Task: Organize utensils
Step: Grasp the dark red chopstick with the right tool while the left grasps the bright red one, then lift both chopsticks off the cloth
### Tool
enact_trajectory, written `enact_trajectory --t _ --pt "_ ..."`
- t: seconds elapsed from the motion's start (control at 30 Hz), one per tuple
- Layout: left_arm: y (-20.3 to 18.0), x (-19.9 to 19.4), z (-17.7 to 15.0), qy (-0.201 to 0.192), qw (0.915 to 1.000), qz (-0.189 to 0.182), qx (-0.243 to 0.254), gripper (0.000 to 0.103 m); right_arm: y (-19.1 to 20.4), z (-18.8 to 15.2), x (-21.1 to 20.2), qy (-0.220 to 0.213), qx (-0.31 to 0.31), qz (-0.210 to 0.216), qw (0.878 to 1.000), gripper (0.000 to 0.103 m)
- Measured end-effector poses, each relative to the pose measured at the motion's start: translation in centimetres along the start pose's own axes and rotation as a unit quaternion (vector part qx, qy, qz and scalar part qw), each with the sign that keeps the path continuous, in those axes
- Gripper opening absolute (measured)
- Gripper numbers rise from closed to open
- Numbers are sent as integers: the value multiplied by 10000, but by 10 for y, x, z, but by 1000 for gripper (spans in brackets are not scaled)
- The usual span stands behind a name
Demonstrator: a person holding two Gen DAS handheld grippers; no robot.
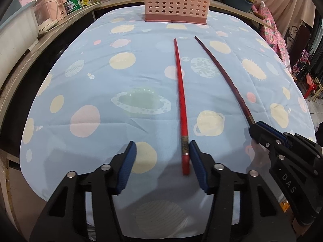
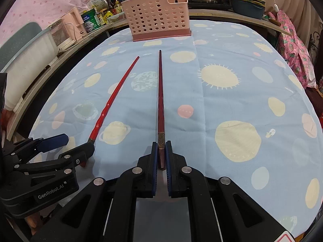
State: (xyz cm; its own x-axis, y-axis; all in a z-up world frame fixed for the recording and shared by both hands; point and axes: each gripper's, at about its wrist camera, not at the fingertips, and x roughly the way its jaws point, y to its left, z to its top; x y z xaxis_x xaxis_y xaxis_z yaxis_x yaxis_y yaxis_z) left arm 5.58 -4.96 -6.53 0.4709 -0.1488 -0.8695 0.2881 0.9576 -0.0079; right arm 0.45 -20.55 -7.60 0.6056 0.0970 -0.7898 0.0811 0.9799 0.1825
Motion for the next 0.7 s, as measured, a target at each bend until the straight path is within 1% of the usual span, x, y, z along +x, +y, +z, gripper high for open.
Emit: enact_trajectory --t 0.07,0.1,0.13,0.17,0.2,0.33,0.43,0.7 --pt "1 -1 0 -5 10000 -39 -8 39 0 0 0 1 -3 -2 10000 7" --pt "1 -2 0 -5 10000 -66 -10 29 0 0 0 1 -2 0 10000 7" --pt "2 -2 1 1 9999 -113 -6 21 0 0 0 3 1 2 10000 7" --pt "2 -2 1 9 9998 -174 -16 17 0 0 0 5 0 2 10000 7" --pt "3 -2 1 22 9997 -229 -42 9 0 0 0 6 -8 1 10000 7" --pt "5 -2 2 87 9992 -379 -74 8 0 -2 -2 29 -7 22 10000 7" --pt "6 -6 3 81 9991 -415 -102 7 -1 -2 -7 17 7 30 10000 7" --pt "15 -34 14 -200 9986 -456 -182 7 -4 10 -32 -233 0 48 9997 7"
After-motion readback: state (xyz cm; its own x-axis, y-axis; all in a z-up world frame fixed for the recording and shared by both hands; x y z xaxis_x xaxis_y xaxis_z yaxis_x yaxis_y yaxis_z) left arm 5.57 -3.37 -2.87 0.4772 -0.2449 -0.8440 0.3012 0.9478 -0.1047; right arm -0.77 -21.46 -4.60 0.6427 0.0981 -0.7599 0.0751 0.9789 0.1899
